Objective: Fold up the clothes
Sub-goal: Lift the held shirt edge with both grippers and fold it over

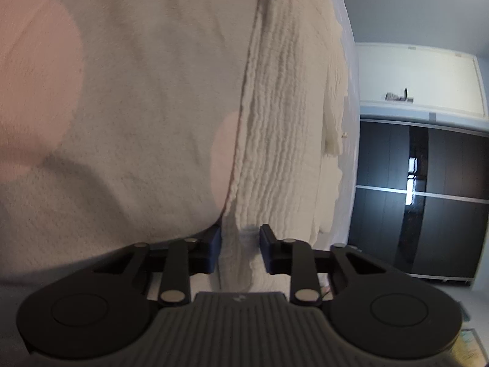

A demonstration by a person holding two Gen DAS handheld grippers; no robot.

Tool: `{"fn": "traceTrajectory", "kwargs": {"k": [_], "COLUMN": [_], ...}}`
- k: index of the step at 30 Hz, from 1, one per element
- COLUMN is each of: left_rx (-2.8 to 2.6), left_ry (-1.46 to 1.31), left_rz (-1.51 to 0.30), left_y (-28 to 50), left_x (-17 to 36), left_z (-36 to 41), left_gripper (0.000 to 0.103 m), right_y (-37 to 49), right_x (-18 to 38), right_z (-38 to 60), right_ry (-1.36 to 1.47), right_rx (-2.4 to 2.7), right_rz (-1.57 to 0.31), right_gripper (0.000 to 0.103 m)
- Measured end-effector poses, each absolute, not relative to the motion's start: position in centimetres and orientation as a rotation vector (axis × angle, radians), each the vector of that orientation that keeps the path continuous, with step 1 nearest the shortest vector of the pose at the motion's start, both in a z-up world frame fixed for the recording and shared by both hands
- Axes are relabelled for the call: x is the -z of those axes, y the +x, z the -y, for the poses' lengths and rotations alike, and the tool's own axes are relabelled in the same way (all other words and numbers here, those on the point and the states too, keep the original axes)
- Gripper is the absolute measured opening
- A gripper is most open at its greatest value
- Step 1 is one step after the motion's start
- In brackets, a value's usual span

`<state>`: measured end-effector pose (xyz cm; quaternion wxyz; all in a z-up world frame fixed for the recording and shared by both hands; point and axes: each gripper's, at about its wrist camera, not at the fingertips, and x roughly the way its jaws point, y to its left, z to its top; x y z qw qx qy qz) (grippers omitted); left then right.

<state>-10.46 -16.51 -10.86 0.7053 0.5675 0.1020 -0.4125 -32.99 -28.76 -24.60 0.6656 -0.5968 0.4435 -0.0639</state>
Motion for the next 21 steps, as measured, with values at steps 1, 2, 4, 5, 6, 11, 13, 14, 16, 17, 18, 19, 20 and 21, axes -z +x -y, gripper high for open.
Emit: {"fn": "traceTrajectory", "kwargs": {"k": [1, 2, 4, 5, 6, 11, 13, 14, 16, 17, 18, 19, 20, 21], "left_rx": [0.914, 0.912, 0.911, 0.910, 0.909, 0.909, 0.908, 0.906, 0.897, 0.892, 0.888, 0.885, 0.882, 0.881], "left_ry": [1.262, 1.263, 1.265, 1.266, 1.267, 1.245, 1.223, 1.208, 1.164, 1.137, 1.108, 1.078, 1.050, 1.022], "left_rz": [-0.230, -0.233, -0.235, -0.235, -0.235, -0.232, -0.236, -0.235, -0.233, -0.235, -0.238, -0.242, -0.245, -0.249], "left_y": [-10.4, -10.4, -10.5, -10.5, -10.5, -10.6, -10.5, -10.4, -10.1, -9.9, -9.7, -9.4, -9.0, -8.7], "left_x": [10.9, 10.9, 11.0, 11.0, 11.0, 10.2, 9.6, 9.1, 8.0, 7.4, 6.8, 6.1, 5.4, 4.6], "left_z": [16.4, 16.3, 16.1, 16.0, 15.9, 15.3, 15.2, 15.1, 15.2, 15.3, 15.4, 15.5, 15.7, 16.0], "left_gripper": [0.004, 0.004, 0.004, 0.004, 0.004, 0.004, 0.004, 0.004, 0.004, 0.004, 0.004, 0.004, 0.004, 0.004], "right_y": [-33.1, -33.2, -33.3, -33.2, -33.2, -32.9, -32.8, -32.7, -32.4, -32.2, -31.9, -31.6, -31.2, -30.7], "right_x": [24.8, 25.0, 25.1, 25.1, 25.0, 22.0, 20.7, 20.1, 18.4, 17.5, 16.7, 15.7, 14.8, 14.0], "right_z": [28.7, 28.6, 28.6, 28.6, 28.6, 29.1, 29.3, 29.4, 29.9, 30.2, 30.4, 30.9, 31.2, 31.6], "right_ry": [-1.359, -1.371, -1.384, -1.385, -1.386, -1.326, -1.301, -1.289, -1.252, -1.231, -1.209, -1.188, -1.169, -1.151], "right_rx": [0.145, 0.145, 0.161, 0.173, 0.185, 0.267, 0.299, 0.315, 0.392, 0.428, 0.464, 0.508, 0.541, 0.568], "right_rz": [-0.996, -0.990, -0.977, -0.974, -0.970, -0.912, -0.889, -0.877, -0.830, -0.804, -0.778, -0.750, -0.728, -0.710], "right_gripper": [0.021, 0.020, 0.014, 0.012, 0.008, 0.005, 0.005, 0.005, 0.004, 0.004, 0.004, 0.004, 0.004, 0.004]}}
